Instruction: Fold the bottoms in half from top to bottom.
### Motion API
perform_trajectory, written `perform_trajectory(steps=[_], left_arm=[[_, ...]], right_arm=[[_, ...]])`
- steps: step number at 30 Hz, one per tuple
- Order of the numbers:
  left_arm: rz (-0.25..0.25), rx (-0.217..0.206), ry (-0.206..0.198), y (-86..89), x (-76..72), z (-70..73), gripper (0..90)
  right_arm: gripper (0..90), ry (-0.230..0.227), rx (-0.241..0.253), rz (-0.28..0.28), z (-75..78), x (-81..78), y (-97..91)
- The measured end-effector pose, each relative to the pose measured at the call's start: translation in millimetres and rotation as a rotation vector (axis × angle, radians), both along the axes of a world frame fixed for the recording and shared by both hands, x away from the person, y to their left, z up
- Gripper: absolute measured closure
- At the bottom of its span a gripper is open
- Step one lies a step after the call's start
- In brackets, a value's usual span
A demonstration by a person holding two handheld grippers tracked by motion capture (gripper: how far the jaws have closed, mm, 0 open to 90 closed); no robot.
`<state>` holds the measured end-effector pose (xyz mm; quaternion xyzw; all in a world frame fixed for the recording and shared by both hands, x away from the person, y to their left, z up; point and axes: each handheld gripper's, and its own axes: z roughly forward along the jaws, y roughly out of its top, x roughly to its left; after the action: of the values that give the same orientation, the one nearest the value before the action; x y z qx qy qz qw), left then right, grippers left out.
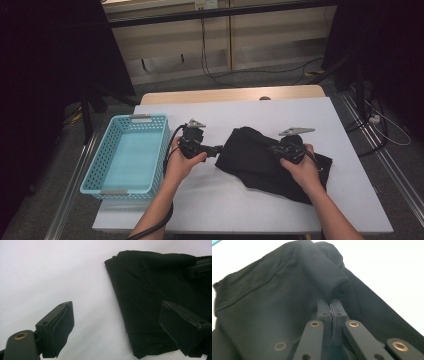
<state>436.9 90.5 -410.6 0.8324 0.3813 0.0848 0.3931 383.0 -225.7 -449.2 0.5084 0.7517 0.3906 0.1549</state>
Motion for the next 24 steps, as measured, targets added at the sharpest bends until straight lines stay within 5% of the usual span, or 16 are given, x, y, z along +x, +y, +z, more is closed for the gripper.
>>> perform_trajectory(steps=[4,9,12,16,22,24], left_arm=[[-0.004,-0.002,0.000,-0.3,-0.4,0.5,12.9],[0.001,-0.010,0.003,0.0,-0.1,0.5,12.7],[-0.014,-0.002,0.014,-3.0,-0.9,-0.9,12.6],[-0.027,0.008,0.018,-7.9,-2.0,-3.4,12.6],[-0.023,0.010,0.015,-8.1,-1.3,-3.4,12.6],[-0.023,0.007,0.015,-7.9,-1.2,-3.6,12.5]], right_arm=[[88.9,-0.003,0.019,0.011,5.1,-6.5,-5.3],[85.9,0.004,0.067,-0.039,9.0,-17.5,-17.5],[71.2,-0.037,0.048,-0.058,9.4,-19.7,-21.6],[63.6,-0.069,0.024,-0.070,8.7,-17.0,-20.2],[58.8,-0.071,-0.042,-0.026,3.4,-3.0,-7.7],[65.0,-0.062,-0.079,-0.029,-1.4,3.0,-4.2]])
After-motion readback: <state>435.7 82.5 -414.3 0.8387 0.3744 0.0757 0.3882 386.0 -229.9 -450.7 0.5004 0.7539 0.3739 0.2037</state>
